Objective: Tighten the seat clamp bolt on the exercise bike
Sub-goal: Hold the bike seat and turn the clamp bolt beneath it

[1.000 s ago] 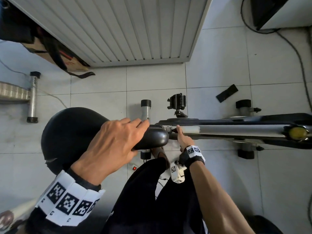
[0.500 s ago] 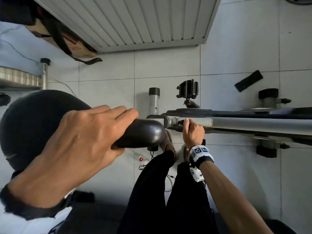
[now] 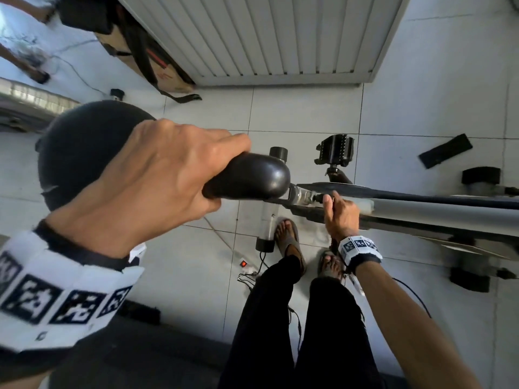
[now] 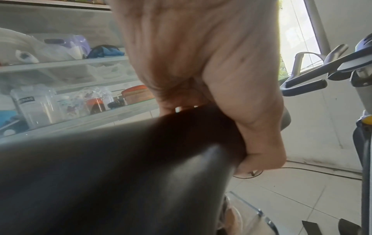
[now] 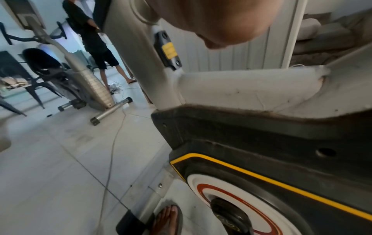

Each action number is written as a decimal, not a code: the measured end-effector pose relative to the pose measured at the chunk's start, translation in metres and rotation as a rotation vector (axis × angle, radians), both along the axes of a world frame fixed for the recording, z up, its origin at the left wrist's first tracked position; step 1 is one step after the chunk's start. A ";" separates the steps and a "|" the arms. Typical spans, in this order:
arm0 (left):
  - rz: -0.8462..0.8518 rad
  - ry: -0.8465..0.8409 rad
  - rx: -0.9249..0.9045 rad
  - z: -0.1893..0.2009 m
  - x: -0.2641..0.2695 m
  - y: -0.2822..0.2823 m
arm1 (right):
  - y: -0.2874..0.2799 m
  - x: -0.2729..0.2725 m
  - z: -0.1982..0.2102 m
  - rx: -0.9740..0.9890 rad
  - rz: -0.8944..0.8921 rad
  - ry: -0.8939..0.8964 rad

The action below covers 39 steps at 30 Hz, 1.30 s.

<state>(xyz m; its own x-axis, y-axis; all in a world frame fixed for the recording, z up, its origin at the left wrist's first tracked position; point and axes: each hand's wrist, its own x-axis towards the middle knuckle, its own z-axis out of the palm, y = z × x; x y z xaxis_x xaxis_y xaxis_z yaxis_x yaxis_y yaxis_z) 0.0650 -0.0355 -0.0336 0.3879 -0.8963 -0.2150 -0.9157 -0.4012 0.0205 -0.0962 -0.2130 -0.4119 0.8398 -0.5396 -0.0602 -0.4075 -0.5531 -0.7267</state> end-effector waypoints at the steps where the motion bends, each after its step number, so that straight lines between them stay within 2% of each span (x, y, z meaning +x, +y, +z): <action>1: 0.004 -0.007 -0.015 -0.001 -0.001 0.000 | 0.001 -0.002 0.004 0.021 -0.015 -0.013; 3: 0.010 -0.018 -0.028 -0.003 -0.001 0.001 | 0.006 -0.011 0.015 0.073 -0.161 0.039; 5: 0.028 -0.009 -0.031 -0.003 -0.003 0.001 | 0.011 -0.022 0.027 0.121 -0.416 0.252; 6: 0.036 -0.009 -0.038 -0.003 -0.003 0.001 | 0.012 -0.024 0.032 0.191 -0.501 0.377; 8: 0.043 -0.017 -0.055 -0.003 -0.004 -0.001 | 0.010 -0.020 0.046 0.456 -0.582 0.507; 10: 0.046 -0.017 -0.058 -0.002 -0.005 -0.001 | -0.001 -0.009 0.051 0.647 -0.571 0.579; 14: 0.053 -0.003 -0.034 -0.002 -0.005 -0.001 | -0.024 0.016 0.054 0.692 -0.374 0.765; 17: 0.074 -0.022 -0.055 -0.003 -0.005 -0.002 | -0.033 0.024 0.058 0.804 -0.351 0.888; 19: 0.084 -0.029 -0.083 -0.004 -0.006 -0.001 | -0.034 0.031 0.060 0.970 -0.403 0.826; 21: 0.080 -0.020 -0.098 -0.005 -0.007 -0.001 | -0.030 0.038 0.061 1.041 -0.393 0.724; 24: 0.081 -0.022 -0.099 -0.005 -0.006 -0.001 | -0.015 0.042 0.062 0.922 -0.379 0.853; 29: 0.081 -0.034 -0.075 -0.006 -0.005 0.001 | -0.003 0.043 0.064 0.786 -0.389 0.794; 35: 0.082 -0.007 -0.037 -0.006 -0.004 0.000 | -0.002 0.048 0.058 0.418 -0.248 0.794; 37: 0.078 -0.018 -0.033 -0.006 -0.003 -0.001 | -0.001 0.044 0.056 0.380 -0.266 0.647; 39: 0.068 -0.033 -0.020 -0.007 -0.003 -0.001 | -0.004 0.037 0.048 0.317 -0.249 0.303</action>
<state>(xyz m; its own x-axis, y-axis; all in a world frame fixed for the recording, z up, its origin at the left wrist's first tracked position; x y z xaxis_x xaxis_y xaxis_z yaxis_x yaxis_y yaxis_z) 0.0618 -0.0365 -0.0410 0.4548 -0.8714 -0.1837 -0.8866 -0.4625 -0.0009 -0.0588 -0.2167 -0.3634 0.6074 -0.6370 -0.4746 -0.7177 -0.1839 -0.6717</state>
